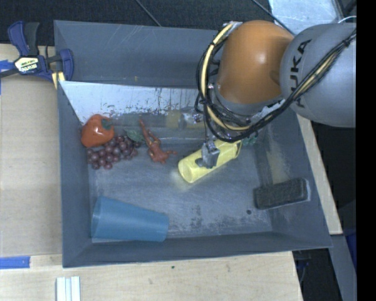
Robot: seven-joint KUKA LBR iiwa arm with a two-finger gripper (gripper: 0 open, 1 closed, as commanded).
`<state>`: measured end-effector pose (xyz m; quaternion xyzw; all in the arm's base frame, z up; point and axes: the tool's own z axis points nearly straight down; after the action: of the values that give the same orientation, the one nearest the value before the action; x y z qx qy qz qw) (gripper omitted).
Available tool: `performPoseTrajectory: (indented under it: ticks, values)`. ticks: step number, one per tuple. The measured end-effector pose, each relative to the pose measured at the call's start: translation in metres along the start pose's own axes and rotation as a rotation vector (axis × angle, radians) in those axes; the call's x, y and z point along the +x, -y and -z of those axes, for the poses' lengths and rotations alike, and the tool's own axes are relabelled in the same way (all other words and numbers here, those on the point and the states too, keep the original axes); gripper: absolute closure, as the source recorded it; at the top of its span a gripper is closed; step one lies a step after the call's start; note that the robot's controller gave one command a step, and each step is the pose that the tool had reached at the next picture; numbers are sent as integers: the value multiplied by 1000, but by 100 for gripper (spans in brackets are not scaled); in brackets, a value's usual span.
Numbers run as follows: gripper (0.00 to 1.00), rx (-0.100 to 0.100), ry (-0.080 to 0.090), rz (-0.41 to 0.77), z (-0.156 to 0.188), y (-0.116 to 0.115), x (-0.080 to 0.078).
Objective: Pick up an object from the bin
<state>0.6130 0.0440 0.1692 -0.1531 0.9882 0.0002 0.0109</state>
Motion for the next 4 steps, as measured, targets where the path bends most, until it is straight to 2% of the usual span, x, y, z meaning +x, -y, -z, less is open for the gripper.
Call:
performPoseTrajectory:
  ticks: [1, 2, 3, 4]
  values:
    - [0, 1, -12, -110, -72, 12, -9]
    - [0, 4, 14, 146, -26, 16, -9]
    - [0, 0, -5, -222, -81, 50, 8]
    - [0, 7, 13, 310, -70, 45, 6]
